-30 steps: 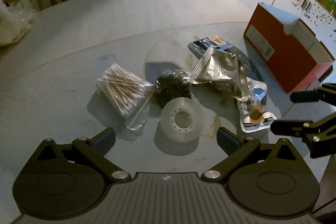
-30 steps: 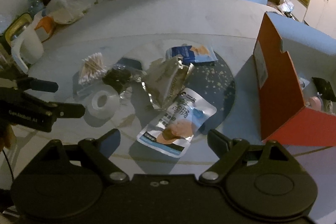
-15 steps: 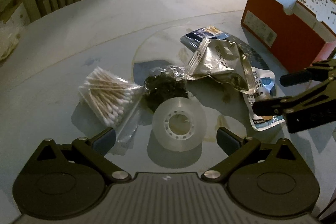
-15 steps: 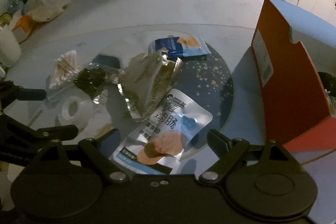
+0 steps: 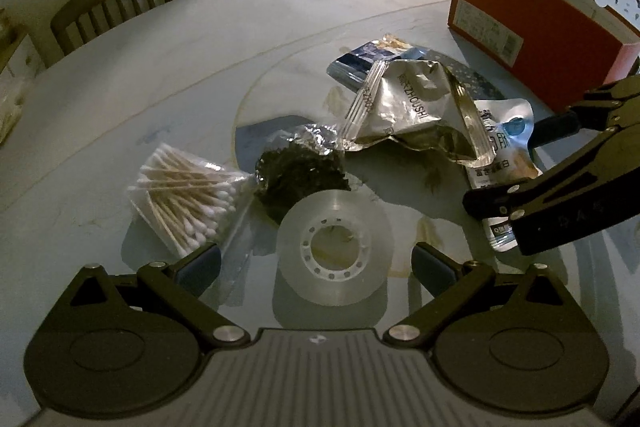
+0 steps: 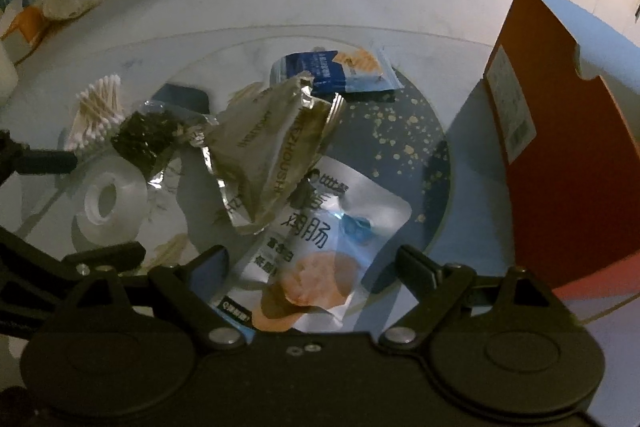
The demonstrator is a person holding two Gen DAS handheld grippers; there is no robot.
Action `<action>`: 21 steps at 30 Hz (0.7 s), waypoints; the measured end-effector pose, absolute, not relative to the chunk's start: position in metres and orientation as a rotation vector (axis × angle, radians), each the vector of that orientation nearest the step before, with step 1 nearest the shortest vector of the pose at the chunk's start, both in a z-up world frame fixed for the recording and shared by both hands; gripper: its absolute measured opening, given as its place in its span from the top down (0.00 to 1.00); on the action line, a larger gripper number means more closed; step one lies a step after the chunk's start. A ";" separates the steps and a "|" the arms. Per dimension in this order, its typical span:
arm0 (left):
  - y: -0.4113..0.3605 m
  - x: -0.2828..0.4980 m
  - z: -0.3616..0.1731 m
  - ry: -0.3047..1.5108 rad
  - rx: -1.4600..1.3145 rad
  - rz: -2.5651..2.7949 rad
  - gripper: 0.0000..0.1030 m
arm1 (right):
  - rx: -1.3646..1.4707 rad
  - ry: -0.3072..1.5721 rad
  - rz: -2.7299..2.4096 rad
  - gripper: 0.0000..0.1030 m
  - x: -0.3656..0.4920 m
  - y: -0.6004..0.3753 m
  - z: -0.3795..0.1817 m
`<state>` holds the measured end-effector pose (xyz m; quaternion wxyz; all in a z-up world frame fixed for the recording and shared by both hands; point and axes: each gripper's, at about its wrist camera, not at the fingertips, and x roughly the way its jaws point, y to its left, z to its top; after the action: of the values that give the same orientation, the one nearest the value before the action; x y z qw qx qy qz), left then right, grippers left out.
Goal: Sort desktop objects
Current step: 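Grasp the clear tape roll with the left gripper while the right gripper grasps the sausage pouch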
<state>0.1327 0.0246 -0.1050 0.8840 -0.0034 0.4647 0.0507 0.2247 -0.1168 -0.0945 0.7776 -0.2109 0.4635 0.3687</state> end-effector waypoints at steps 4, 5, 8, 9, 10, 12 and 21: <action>0.022 0.137 -0.106 0.962 0.009 0.108 0.05 | -0.457 0.993 0.803 0.13 0.226 -0.119 -0.095; 0.022 0.138 -0.107 0.959 0.015 0.109 0.06 | -0.458 0.987 0.806 0.16 0.226 -0.120 -0.095; 0.023 0.138 -0.106 0.957 -0.002 0.101 0.09 | -0.459 0.976 0.818 0.21 0.226 -0.122 -0.094; 0.023 0.138 -0.106 0.955 -0.002 0.101 0.13 | -0.458 0.972 0.821 0.24 0.227 -0.123 -0.094; 0.022 0.138 -0.106 0.951 -0.004 0.097 0.19 | -0.457 0.969 0.822 0.27 0.227 -0.125 -0.093; 0.021 0.138 -0.104 0.950 -0.011 0.087 0.24 | -0.453 0.972 0.822 0.31 0.230 -0.128 -0.092; 0.018 0.139 -0.101 0.951 -0.020 0.069 0.43 | -0.400 0.978 0.813 0.60 0.241 -0.141 -0.086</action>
<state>0.1393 0.0182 -0.1007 0.8884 -0.0097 0.4577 0.0331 0.2411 -0.1409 -0.0856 0.7860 -0.1853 0.4537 0.3769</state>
